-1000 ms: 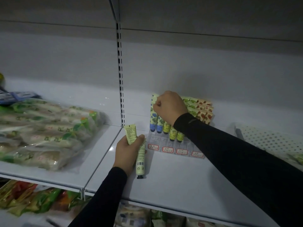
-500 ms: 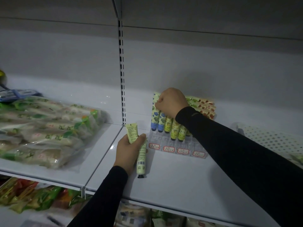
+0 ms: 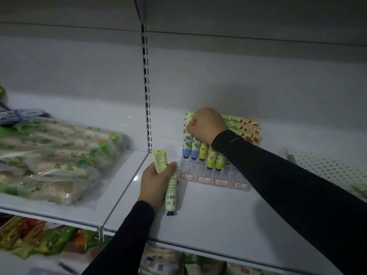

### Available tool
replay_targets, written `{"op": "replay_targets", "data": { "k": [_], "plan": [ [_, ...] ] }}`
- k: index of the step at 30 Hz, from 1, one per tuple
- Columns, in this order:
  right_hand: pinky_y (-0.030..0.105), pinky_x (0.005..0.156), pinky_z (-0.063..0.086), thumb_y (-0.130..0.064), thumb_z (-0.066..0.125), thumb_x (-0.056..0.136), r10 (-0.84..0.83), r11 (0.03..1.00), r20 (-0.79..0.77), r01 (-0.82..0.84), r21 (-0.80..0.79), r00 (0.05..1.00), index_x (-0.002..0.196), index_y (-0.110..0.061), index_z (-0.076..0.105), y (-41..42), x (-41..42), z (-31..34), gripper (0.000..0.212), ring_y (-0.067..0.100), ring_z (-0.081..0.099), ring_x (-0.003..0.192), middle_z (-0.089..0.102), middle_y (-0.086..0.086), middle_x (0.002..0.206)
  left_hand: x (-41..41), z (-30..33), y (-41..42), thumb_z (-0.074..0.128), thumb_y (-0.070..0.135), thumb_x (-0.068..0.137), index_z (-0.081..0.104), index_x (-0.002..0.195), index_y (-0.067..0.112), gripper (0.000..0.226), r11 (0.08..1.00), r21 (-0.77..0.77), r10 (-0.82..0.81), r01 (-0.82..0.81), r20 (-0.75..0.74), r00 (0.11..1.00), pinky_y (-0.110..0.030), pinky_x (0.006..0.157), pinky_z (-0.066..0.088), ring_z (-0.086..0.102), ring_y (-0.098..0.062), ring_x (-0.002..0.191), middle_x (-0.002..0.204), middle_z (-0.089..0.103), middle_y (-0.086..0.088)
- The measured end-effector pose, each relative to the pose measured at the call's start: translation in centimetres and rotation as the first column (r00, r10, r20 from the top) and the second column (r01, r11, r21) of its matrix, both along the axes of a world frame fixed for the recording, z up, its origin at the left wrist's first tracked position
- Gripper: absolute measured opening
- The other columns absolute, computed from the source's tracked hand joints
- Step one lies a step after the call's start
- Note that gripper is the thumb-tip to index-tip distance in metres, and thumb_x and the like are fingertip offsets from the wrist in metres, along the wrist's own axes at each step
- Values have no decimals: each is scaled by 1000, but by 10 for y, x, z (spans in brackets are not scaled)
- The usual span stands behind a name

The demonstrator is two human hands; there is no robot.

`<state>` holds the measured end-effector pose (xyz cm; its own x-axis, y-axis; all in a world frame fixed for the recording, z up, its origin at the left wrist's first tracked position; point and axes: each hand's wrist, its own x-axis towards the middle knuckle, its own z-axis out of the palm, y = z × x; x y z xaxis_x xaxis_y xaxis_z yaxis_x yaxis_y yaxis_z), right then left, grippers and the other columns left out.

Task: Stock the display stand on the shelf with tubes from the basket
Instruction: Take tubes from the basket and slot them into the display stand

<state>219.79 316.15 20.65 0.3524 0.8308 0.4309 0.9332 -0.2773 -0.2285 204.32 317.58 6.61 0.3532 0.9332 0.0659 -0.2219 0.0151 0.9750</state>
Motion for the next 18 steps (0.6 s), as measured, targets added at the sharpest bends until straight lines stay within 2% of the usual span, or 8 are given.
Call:
{"op": "replay_targets", "data": {
  "k": [2,4,6,9,11,14,16,18],
  "plan": [
    [28,54,46,-18,59,81,7,1000,4,-7,20,1000,51,-7,52,-2,-1,-1,33,25,54,53,53,11,54,0,1,-1,69,20,91,61,93,-5,27,1000,-2,-3,3,2,1000,-29,54,51,62,-24,60,69,65,-10],
    [33,65,55,-24,62,83,38,998,-2,-38,49,999,67,2,67,-5,-2,-3,31,29,65,71,69,18,75,0,2,-3,69,20,91,61,93,-5,26,1000,1,-3,3,0,1000,-29,53,51,62,-24,59,69,65,-10],
    [38,72,54,-30,62,86,61,993,-9,-60,104,998,78,3,72,-9,-2,-3,35,27,63,79,70,20,84,-1,3,-3,69,19,91,61,92,-5,25,1000,4,1,-1,-1,1000,-29,53,52,62,-25,60,68,65,-10],
    [34,79,48,-33,56,92,71,977,-19,-66,201,997,77,-1,71,-18,-1,2,38,19,56,84,67,14,82,-1,2,-3,69,19,92,62,88,-1,21,1000,5,-1,1,3,1000,-29,53,52,62,-25,60,67,66,-7],
    [27,76,42,-33,55,94,94,963,-43,-80,257,995,68,-7,65,-27,1,4,38,17,53,81,64,5,76,-1,3,-4,68,18,92,63,87,1,18,1000,3,-2,2,6,1000,-28,53,53,62,-23,59,67,66,-6],
    [24,65,35,-32,56,94,146,945,-95,-111,308,985,55,-17,53,-45,2,2,42,10,48,64,50,-7,58,-2,5,-4,68,18,92,64,86,5,15,1000,-10,5,-5,10,1000,-31,56,54,63,-23,61,68,67,-4],
    [16,57,34,-32,57,95,201,946,-157,-150,287,967,52,-22,51,-60,1,-3,45,3,45,52,45,-11,51,-1,7,-5,68,17,92,63,84,8,13,998,-52,25,-23,40,999,-33,59,54,63,-22,62,68,66,-5],
    [10,54,34,-35,58,95,255,952,-215,-206,226,943,54,-20,55,-74,-1,-11,43,2,46,50,48,-9,52,0,12,-9,68,18,92,62,85,8,13,992,-115,56,-46,82,995,-31,56,53,62,-22,60,69,65,-7]
  ]
}}
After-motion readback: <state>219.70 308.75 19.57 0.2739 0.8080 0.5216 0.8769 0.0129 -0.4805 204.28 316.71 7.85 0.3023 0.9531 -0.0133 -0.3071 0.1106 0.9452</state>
